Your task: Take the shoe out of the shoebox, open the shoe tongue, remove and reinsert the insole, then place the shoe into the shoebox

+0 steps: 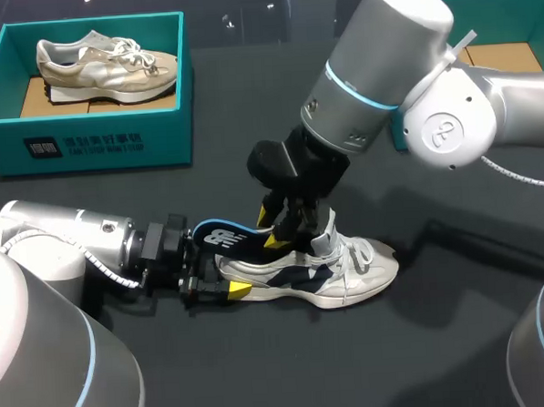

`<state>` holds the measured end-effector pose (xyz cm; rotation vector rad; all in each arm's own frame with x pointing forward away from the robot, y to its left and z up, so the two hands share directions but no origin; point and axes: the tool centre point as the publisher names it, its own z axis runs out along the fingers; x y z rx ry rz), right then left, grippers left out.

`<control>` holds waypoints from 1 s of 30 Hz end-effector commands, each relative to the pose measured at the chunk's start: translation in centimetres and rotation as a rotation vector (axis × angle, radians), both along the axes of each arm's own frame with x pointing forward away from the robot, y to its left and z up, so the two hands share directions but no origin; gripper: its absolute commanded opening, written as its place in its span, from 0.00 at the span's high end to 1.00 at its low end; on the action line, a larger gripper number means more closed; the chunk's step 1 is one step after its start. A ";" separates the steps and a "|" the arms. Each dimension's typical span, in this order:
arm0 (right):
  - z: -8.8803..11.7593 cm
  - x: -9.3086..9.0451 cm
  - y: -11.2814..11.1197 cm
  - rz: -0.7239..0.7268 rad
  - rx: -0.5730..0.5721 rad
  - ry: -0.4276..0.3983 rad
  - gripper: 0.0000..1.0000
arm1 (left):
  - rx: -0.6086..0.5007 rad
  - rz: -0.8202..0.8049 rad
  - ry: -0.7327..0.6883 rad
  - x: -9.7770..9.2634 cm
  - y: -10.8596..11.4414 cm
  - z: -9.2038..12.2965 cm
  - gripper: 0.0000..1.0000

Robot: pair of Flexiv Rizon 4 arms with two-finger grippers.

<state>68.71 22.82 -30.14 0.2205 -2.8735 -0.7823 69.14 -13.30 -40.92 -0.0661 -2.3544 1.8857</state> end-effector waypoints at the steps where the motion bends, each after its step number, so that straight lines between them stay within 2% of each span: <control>1: -0.4 0.4 -0.5 -0.022 0.028 0.047 0.57 | 0.001 0.001 0.000 0.0 0.0 0.0 1.00; 13: 0.3 0.1 0.9 -0.061 0.064 0.115 0.55 | 0.001 0.001 0.000 0.0 0.0 0.0 1.00; 30: -1.5 0.1 1.9 -0.090 0.187 0.155 0.53 | 0.001 0.001 0.000 0.0 0.0 0.0 1.00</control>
